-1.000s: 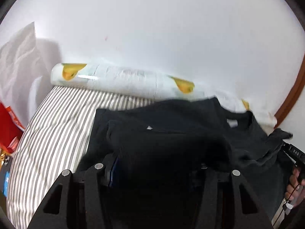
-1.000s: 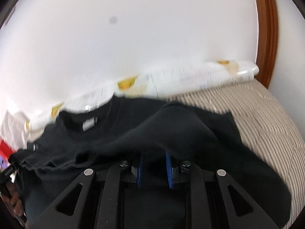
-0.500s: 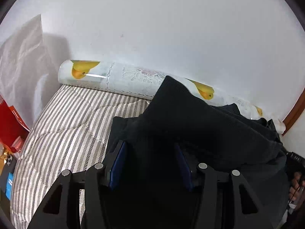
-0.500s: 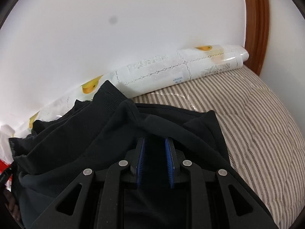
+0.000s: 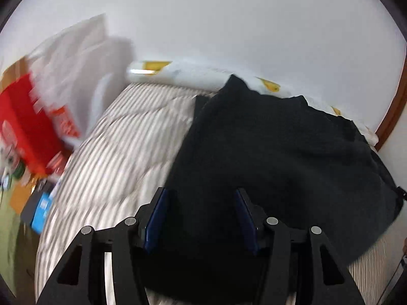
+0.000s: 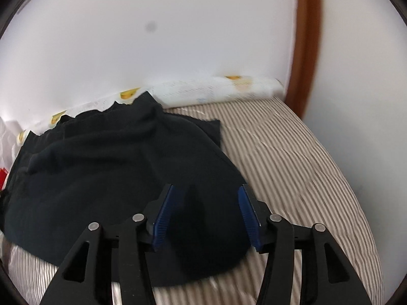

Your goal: Fold small clothes

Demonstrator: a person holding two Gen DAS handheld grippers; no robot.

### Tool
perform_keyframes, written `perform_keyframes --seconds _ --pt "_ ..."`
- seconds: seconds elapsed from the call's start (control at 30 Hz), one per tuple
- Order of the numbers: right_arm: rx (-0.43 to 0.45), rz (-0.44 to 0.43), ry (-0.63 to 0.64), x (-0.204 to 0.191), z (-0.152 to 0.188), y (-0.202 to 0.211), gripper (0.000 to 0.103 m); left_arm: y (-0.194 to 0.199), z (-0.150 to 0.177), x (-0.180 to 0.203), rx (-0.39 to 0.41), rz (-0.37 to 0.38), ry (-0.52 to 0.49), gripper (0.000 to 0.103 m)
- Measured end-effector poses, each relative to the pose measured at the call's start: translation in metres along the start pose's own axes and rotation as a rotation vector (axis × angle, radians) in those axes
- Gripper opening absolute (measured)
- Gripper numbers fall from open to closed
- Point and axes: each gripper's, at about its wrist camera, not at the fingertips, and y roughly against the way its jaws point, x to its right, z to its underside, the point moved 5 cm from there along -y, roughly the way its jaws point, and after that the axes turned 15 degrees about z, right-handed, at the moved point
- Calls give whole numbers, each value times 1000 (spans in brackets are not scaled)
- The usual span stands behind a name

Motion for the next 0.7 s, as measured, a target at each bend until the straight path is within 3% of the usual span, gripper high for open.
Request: perform_keyframes --seconds 0.1,0.33,0.47,0.5,0.53,0.57,0.63,0.7 --pt "-15 38 -2 15 19 5 60 25 23 -20 6 5 48 56" --pt "-89 -88 -85 4 36 -6 62 22 36 -20 -34 154 120 57" --pt "-114 -94 -160 -1 34 -21 62 12 32 -14 -33 147 118 57" --pt "-123 -99 -180 -1 34 -23 61 11 31 -13 -33 146 117 49" --pt "-132 -105 -191 -1 34 -24 55 9 32 -11 -38 154 117 39" --pt "-140 -119 -199 -1 34 -24 50 9 33 -9 -40 155 118 36" --pt "-135 -115 -179 -5 32 -22 25 11 33 -7 -29 158 115 22" --pt "-110 -102 -143 -9 31 -14 21 15 33 -7 -20 168 117 19"
